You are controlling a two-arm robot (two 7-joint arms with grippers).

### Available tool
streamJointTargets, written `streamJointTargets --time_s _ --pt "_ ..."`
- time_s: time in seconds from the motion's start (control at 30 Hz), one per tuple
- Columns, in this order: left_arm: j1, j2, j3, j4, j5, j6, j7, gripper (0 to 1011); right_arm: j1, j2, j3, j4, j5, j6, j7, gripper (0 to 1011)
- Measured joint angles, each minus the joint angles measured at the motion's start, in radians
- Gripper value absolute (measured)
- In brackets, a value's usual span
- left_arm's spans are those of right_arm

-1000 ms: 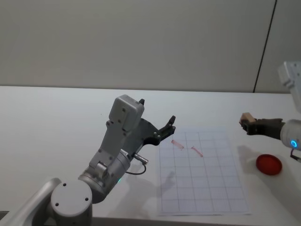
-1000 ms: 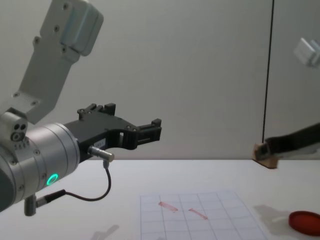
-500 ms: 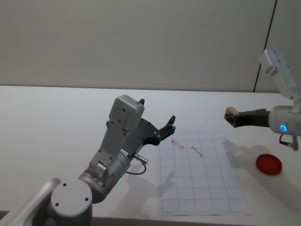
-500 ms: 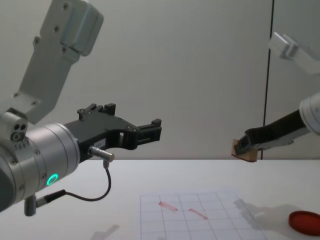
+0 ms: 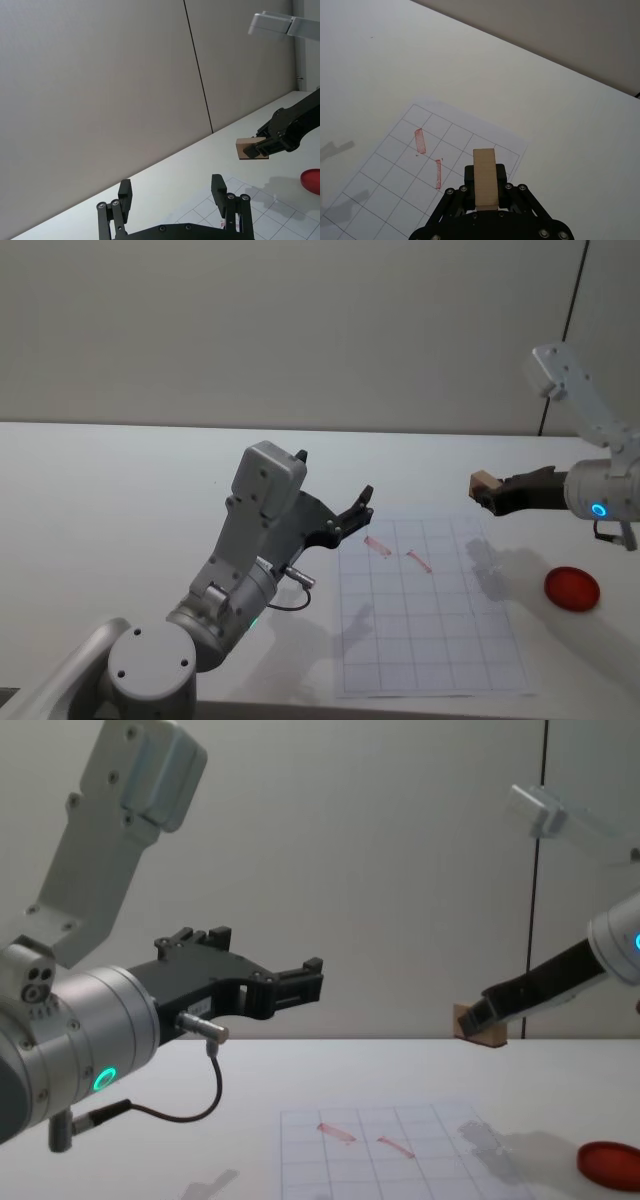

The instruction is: Use the one hand to pick up the stamp and affix it onto the A4 paper.

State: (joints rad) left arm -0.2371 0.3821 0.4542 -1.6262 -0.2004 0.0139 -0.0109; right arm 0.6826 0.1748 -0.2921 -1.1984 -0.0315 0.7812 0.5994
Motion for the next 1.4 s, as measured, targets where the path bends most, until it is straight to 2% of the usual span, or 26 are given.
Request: streamJointTargets --time_s 0.03,0.2,0.47,0.77,1.1,1.4 --pt "0.000 0.000 0.000 0.000 0.000 0.000 0.000 1002 0.000 0.000 0.000 0.000 0.000 0.000 0.000 218" --pt "0.000 0.000 0.000 0.000 0.000 0.000 0.000 1002 0.002 0.008 -0.019 -0.001 -0.056 -0.024 0.048 218" --pt "0.000 0.000 0.000 0.000 0.000 0.000 0.000 1002 0.007 0.009 -0.034 0.015 -0.083 -0.041 0.078 218" --pt "0.000 0.000 0.000 0.000 0.000 0.000 0.000 1002 0.014 0.004 -0.039 0.038 -0.067 -0.060 0.079 218" --pt "0.000 0.000 0.000 0.000 0.000 0.000 0.000 1002 0.016 -0.001 -0.033 0.058 -0.014 -0.063 0.056 218" --pt "0.000 0.000 0.000 0.000 0.000 0.000 0.000 1002 0.014 -0.002 -0.044 0.068 -0.022 -0.065 0.075 218"
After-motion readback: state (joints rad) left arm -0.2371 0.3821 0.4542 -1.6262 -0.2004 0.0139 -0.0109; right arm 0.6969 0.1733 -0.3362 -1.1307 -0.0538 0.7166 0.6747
